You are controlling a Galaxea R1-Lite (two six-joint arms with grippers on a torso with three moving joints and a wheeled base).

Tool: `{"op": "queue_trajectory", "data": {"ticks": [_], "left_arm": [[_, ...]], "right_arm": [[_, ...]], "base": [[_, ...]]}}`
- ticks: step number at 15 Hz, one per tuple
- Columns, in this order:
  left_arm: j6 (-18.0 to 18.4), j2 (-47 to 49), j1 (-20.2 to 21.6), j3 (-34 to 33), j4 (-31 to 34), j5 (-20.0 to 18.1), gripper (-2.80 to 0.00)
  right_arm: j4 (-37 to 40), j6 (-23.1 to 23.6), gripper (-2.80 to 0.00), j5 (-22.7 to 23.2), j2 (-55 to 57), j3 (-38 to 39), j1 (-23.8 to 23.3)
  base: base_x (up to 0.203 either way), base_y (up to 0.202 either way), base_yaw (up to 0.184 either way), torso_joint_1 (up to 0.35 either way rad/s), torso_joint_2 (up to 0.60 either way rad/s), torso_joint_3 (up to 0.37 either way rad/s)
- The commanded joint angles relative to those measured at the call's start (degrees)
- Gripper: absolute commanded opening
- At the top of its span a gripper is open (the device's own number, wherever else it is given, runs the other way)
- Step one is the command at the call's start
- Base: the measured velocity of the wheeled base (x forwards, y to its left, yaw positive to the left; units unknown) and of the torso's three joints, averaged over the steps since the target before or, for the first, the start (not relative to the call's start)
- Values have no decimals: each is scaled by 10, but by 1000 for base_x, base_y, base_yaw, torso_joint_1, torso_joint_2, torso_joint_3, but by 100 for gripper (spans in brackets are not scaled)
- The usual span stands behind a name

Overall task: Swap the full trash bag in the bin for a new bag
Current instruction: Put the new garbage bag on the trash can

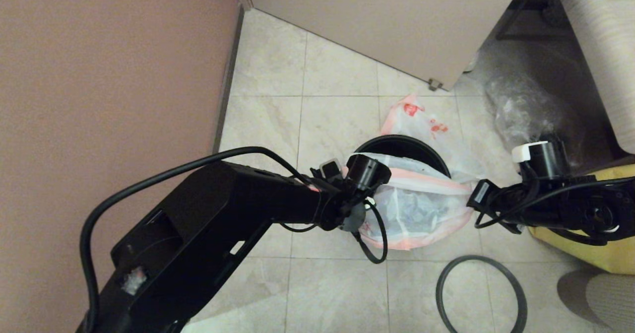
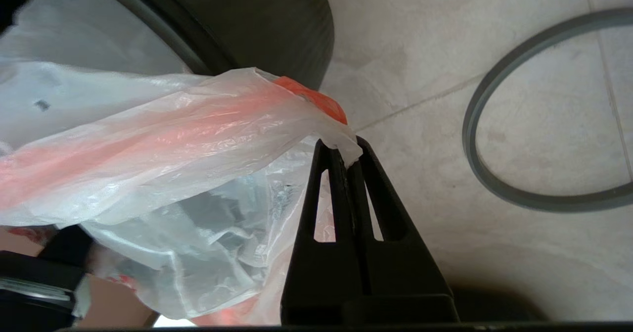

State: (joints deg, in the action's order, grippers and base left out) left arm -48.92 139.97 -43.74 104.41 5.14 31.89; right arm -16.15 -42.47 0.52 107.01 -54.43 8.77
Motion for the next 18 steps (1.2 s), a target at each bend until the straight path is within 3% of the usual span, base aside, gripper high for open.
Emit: {"op": "queue_trajectory", "data": {"ticks": [1, 7, 11, 14, 18], "left_arm": [[-3, 0, 1, 0, 0, 2, -280], [-4, -6, 14, 11, 5, 1, -280], [-3, -3, 13, 10, 6, -1, -280], [-3, -2, 13, 10, 6, -1, -280], [-3, -1, 11, 11, 6, -1, -280]], "right_arm": [[-3, -1, -280, 1, 22, -2, 1], [-1, 17, -280, -4, 97, -29, -7], [-11, 13, -280, -43, 98, -77, -15], [-5, -10, -280, -42, 26, -36, -12], [78, -15, -280, -6, -37, 36, -27]], "base": [[0, 0, 0, 0, 0, 0], [0, 0, 0, 0, 0, 0], [0, 0, 0, 0, 0, 0], [0, 0, 0, 0, 0, 0], [0, 0, 0, 0, 0, 0]]}}
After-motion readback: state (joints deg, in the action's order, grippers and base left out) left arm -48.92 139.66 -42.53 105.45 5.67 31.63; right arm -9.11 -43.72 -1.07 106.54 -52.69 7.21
